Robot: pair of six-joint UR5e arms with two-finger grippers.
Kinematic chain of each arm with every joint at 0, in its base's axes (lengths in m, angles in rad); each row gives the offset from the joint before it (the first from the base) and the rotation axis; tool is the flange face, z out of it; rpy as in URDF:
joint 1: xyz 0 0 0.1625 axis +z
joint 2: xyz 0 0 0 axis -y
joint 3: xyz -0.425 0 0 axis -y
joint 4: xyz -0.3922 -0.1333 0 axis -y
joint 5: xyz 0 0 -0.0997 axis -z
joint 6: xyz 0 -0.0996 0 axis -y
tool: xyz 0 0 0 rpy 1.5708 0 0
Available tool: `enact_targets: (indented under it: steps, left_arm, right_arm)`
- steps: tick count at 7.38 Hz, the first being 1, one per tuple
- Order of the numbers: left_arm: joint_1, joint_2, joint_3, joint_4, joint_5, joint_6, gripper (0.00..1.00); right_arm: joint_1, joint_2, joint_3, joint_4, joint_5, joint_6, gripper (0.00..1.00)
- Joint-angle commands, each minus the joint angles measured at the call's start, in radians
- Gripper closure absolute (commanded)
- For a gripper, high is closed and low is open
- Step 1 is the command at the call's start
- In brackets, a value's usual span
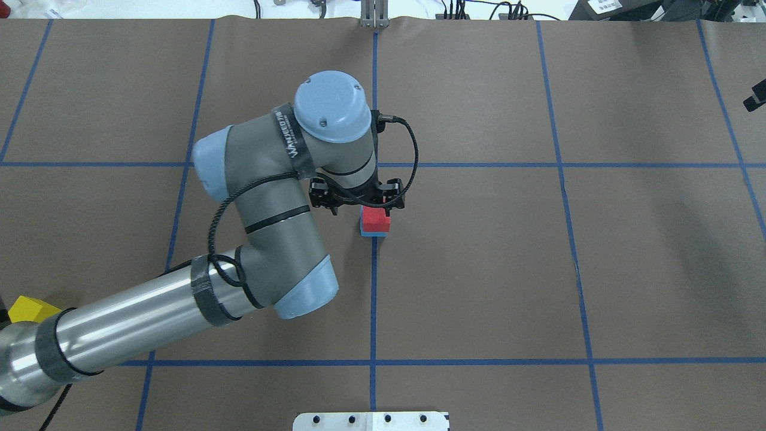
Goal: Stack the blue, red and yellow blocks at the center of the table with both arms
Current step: 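Move the left gripper away toward the yellow cube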
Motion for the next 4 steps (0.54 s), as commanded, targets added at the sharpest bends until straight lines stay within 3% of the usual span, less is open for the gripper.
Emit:
enact_targets:
  steps: [1, 3, 4]
  left_arm:
    - [-0.051, 0.228, -0.296, 0.089, -0.044, 0.123, 0.01]
    - [-0.135, 0.551, -0.531, 0.085, -0.054, 0.335, 0.01]
    - [-0.192, 0.685, -0.59, 0.082, -0.054, 0.456, 0.01]
  right_arm:
    - [0.0, 0.0, 0.0, 0.0, 0.0, 0.0, 0.0]
    - [0.0, -0.003, 0.0, 0.001, 0.0, 0.0, 0.0]
    - [0.0, -0.003, -0.003, 0.001, -0.002, 0.0, 0.0]
